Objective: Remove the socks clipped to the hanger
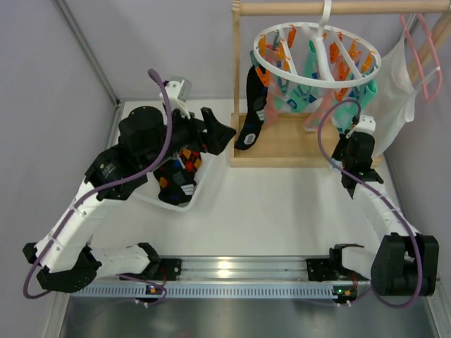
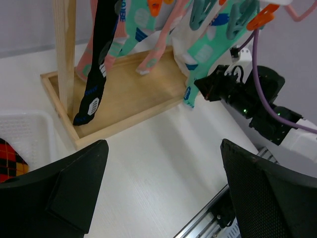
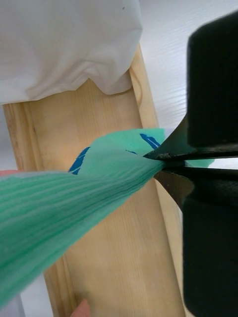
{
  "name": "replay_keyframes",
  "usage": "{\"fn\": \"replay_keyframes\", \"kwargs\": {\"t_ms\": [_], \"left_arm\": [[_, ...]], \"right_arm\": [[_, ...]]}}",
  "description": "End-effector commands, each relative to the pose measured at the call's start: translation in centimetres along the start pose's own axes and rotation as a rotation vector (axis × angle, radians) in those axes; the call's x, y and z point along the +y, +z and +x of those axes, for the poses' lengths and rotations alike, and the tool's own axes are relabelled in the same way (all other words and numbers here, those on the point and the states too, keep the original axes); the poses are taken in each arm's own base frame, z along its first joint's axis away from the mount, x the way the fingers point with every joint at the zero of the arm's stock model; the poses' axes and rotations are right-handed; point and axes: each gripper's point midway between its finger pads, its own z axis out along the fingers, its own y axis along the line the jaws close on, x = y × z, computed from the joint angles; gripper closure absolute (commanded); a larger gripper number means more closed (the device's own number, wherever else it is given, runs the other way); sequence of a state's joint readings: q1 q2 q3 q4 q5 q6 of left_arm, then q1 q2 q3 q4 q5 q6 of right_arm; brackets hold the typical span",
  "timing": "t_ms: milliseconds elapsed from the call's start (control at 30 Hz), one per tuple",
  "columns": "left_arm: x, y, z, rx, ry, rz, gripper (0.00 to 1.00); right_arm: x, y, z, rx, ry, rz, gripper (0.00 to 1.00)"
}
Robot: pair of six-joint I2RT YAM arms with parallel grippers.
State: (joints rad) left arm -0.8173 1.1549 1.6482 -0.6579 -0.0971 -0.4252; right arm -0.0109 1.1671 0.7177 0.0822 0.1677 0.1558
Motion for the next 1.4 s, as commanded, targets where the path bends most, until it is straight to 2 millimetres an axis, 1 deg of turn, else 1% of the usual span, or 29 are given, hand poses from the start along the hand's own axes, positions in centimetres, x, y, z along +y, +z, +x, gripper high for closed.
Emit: {"fn": "replay_keyframes", "kwargs": {"t_ms": [0, 33, 100, 133, 167, 233, 267, 300, 333, 367, 400, 433, 467, 567, 600, 633, 667, 800, 833, 900, 933, 1000, 1033, 1067, 1133, 1200, 1233, 1300, 1367], "left_arm": [[-1.7, -0.9, -3.0, -0.062, -0.031, 0.052, 0.01], [-2.0, -1.0, -3.4, -0.07, -0.038, 0.057, 0.01], [-2.8, -1.6, -5.2, -0.099, -0.05, 0.077, 0.01], [-2.9, -1.0, -5.3, -0.093, -0.057, 0.071, 0.01], [-3.3, -1.5, -6.4, -0.11, -0.06, 0.076, 0.01], [-3.1, -0.6, -6.7, -0.107, -0.063, 0.047, 0.01], [-3.3, -0.8, -7.7, -0.125, -0.067, 0.046, 0.01], [-2.9, -0.5, -7.4, -0.108, -0.065, 0.016, 0.01], [-2.7, 0.7, -7.1, -0.088, -0.061, -0.001, 0.02], [-2.8, 0.6, -7.8, -0.101, -0.061, -0.008, 0.01], [-2.6, 0.8, -7.5, -0.083, -0.059, -0.024, 0.01], [-2.2, 2.1, -7.1, -0.062, -0.055, -0.047, 0.01], [-2.1, 2.5, -6.9, -0.051, -0.052, -0.059, 0.01], [-1.8, 3.6, -7.1, -0.033, -0.039, -0.1, 0.01], [-1.9, 3.5, -7.5, -0.044, -0.038, -0.106, 0.02], [-1.3, 4.3, -7.0, -0.03, -0.029, -0.136, 0.01], [-1.2, 4.6, -6.8, -0.025, -0.024, -0.145, 0.01], [-0.8, 5.2, -6.6, -0.03, 0.002, -0.185, 0.01], [-0.9, 5.2, -6.9, -0.042, 0.011, -0.19, 0.01], [-1.1, 5.0, -7.1, -0.058, 0.037, -0.209, 0.01], [-1.4, 5.0, -7.2, -0.064, 0.042, -0.208, 0.01], [-1.5, 4.7, -7.5, -0.079, 0.05, -0.217, 0.01], [-1.5, 4.7, -7.6, -0.081, 0.059, -0.22, 0.01], [-1.7, 4.5, -7.9, -0.092, 0.061, -0.218, 0.01], [-1.7, 4.2, -8.1, -0.1, 0.085, -0.229, 0.01], [-1.6, 4.2, -8.3, -0.106, 0.113, -0.238, 0.01], [-1.7, 4.1, -8.4, -0.107, 0.125, -0.236, 0.01], [-1.4, 4.3, -8.5, -0.111, 0.152, -0.256, 0.01], [-1.2, 4.7, -8.5, -0.109, 0.172, -0.265, 0.01]], "right_arm": [[1.3, -2.0, -2.9, -0.12, 0.004, -0.034, 1.0], [1.8, -2.9, -3.5, -0.144, 0.007, -0.042, 1.0], [3.2, -4.2, -3.0, -0.141, 0.008, -0.057, 1.0], [3.7, -5.2, -3.6, -0.165, 0.016, -0.064, 1.0], [4.6, -5.9, -3.2, -0.157, 0.006, -0.062, 1.0], [5.7, -7.1, -3.4, -0.166, 0.01, -0.085, 1.0], [6.1, -7.6, -3.5, -0.172, 0.017, -0.081, 1.0], [7.8, -8.4, -3.5, -0.178, 0.008, -0.124, 1.0], [7.7, -8.8, -3.1, -0.167, -0.005, -0.1, 1.0], [9.4, -9.7, -3.1, -0.167, -0.017, -0.142, 1.0], [9.8, -10.0, -2.8, -0.157, -0.029, -0.146, 1.0], [10.3, -10.2, -2.6, -0.15, -0.038, -0.151, 1.0], [11.3, -10.9, -2.9, -0.157, -0.043, -0.165, 1.0], [12.5, -11.5, -2.3, -0.144, -0.089, -0.145, 1.0], [14.0, -12.4, -2.4, -0.147, -0.106, -0.178, 1.0], [14.4, -12.4, -1.8, -0.135, -0.135, -0.162, 1.0], [15.9, -13.3, -1.9, -0.138, -0.143, -0.196, 1.0], [19.3, -14.4, -1.2, -0.132, -0.191, -0.237, 1.0], [20.2, -14.2, -0.4, -0.119, -0.22, -0.236, 1.0], [22.4, -15.2, -0.6, -0.129, -0.245, -0.264, 1.0], [23.4, -14.9, 0.3, -0.118, -0.291, -0.254, 1.0], [25.7, -15.9, -0.1, -0.128, -0.308, -0.288, 1.0], [26.7, -15.7, 0.8, -0.118, -0.346, -0.288, 1.0], [27.9, -16.2, 0.2, -0.128, -0.338, -0.307, 1.0], [30.0, -16.3, 0.3, -0.13, -0.369, -0.327, 1.0], [31.5, -16.2, 1.1, -0.124, -0.416, -0.337, 1.0], [32.5, -16.6, 0.5, -0.133, -0.411, -0.353, 1.0], [33.6, -16.3, 1.2, -0.126, -0.444, -0.361, 1.0], [34.9, -16.6, 0.7, -0.131, -0.447, -0.383, 1.0]]}}
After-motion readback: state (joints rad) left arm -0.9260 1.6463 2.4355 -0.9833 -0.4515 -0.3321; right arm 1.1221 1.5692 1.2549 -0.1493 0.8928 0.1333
